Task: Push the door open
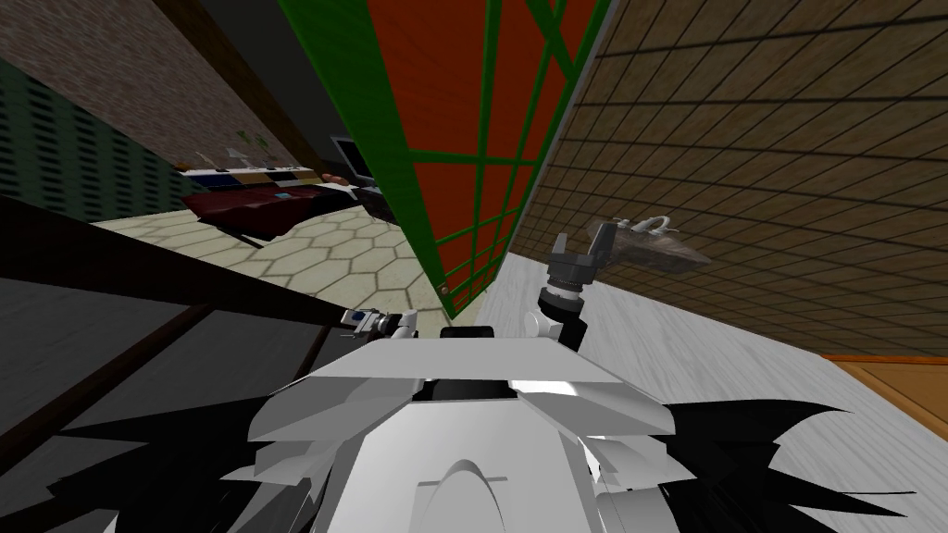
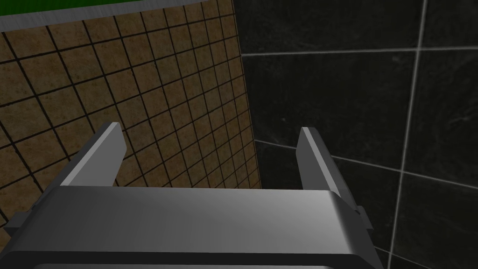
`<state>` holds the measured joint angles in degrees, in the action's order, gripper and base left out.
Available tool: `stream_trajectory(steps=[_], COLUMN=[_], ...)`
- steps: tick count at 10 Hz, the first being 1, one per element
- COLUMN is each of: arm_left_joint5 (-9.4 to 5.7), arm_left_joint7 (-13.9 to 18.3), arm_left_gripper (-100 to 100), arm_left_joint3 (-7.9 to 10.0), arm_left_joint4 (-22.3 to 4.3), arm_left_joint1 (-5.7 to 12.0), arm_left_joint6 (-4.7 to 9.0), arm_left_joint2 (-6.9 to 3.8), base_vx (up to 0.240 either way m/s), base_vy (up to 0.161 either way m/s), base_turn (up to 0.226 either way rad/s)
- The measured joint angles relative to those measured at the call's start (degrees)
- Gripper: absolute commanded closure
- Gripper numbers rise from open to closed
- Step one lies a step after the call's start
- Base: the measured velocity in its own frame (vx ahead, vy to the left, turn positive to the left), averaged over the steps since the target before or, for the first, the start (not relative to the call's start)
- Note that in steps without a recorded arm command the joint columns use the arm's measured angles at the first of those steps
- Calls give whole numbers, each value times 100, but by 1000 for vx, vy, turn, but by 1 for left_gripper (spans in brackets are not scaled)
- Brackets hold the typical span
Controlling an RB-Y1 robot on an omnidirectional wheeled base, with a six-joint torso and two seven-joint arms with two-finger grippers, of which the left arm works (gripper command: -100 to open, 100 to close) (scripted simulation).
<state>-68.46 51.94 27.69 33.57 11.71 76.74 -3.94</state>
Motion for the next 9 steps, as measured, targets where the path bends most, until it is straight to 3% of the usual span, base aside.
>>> stream_trajectory(steps=[2,3,4,6,9], arm_left_joint5=[-28,-58,-88,-127,-192], arm_left_joint7=[91,-64,19,115,99], arm_left_gripper=[100,100,100,100,100], arm_left_joint3=[33,62,93,141,213], arm_left_joint4=[-262,100,-165,-320,-342], arm_left_joint1=[114,-41,78,121,131], arm_left_joint6=[83,52,104,184,248], arm_left_joint2=[-67,45,-38,-87,-97], base_vx=[10,15,9,10,12], base_vy=[31,42,29,49,37], base_turn=[-22,-10,-3,-26,-26])
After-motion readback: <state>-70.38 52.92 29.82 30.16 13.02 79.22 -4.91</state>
